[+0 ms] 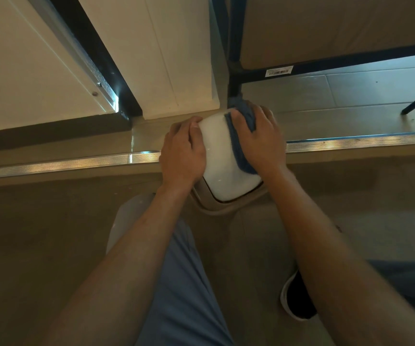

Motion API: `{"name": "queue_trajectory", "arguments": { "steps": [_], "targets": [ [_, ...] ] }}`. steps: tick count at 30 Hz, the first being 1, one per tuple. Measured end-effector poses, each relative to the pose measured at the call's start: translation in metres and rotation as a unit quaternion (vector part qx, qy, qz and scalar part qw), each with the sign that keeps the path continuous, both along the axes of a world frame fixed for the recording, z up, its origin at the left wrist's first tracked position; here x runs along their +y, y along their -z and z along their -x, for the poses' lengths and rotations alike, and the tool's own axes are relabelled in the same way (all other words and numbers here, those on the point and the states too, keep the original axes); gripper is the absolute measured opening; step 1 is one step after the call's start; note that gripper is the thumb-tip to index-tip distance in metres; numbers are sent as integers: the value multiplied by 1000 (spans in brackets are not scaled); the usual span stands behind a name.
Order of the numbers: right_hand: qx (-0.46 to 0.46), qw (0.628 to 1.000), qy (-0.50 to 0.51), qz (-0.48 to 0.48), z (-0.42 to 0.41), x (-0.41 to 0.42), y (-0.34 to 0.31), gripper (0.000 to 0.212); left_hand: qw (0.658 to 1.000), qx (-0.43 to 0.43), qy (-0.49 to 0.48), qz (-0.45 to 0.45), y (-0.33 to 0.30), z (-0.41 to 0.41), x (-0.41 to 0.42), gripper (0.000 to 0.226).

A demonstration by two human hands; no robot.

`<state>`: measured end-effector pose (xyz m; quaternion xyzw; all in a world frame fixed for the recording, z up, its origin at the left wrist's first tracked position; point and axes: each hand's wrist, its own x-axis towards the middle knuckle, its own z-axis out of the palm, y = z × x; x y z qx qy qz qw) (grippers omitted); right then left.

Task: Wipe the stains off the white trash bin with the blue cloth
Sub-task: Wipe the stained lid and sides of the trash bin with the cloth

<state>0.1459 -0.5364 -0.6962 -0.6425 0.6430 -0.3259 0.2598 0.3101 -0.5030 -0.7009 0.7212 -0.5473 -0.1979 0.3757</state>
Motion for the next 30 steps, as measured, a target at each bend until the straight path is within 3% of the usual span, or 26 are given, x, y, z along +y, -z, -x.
{"name": "queue_trajectory", "arguments": {
  "steps": [3, 7, 10, 16, 19, 25, 27, 30],
  "targets": [
    [-76, 994, 84, -1, 9, 48, 25, 57, 1000, -3, 3, -3, 0, 0, 0, 41],
    [-86, 989, 113, -27, 13, 63, 32, 54, 1000, 2, 10, -1, 2, 0, 1, 42],
    [-33, 994, 95, -30, 11, 41, 16, 55, 1000, -2, 20, 3, 3, -1, 3, 44],
    [123, 991, -46, -22, -7, -22, -21, 53, 1000, 2, 22, 5, 2, -1, 2, 43],
    [133, 987, -85, 9, -13, -29, -20, 52, 1000, 4, 12, 0, 0, -1, 1, 43],
    [227, 958, -61, 166, -26, 32, 16, 56, 1000, -1, 19, 1, 1, 0, 1, 45],
    [240, 955, -46, 166, -28, 37, 16, 57, 1000, 2, 23, 0, 2, -1, 1, 45],
    [238, 967, -18, 85, -26, 12, 0, 58, 1000, 7, 25, 3, 2, -1, 0, 46]
  ]
}}
